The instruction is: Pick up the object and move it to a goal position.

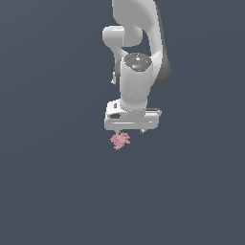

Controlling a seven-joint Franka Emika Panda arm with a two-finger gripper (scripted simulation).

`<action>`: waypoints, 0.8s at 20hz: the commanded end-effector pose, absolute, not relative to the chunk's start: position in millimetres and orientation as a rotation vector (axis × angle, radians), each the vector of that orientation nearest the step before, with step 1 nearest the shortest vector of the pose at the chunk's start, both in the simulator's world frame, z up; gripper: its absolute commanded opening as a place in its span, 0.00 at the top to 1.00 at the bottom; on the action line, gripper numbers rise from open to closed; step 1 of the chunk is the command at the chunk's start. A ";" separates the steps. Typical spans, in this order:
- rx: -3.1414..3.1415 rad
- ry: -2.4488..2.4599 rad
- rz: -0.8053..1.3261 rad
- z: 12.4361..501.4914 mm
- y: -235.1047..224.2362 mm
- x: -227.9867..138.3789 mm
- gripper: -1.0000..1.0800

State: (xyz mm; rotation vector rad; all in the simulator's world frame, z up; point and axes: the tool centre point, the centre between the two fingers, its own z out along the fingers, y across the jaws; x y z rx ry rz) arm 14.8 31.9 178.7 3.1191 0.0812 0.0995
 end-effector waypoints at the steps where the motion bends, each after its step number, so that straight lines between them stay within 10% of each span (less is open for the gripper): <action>1: 3.119 0.081 0.100 178.7 31.9 14.8 0.04; 16: 3.124 0.119 0.122 181.6 29.2 19.9 0.04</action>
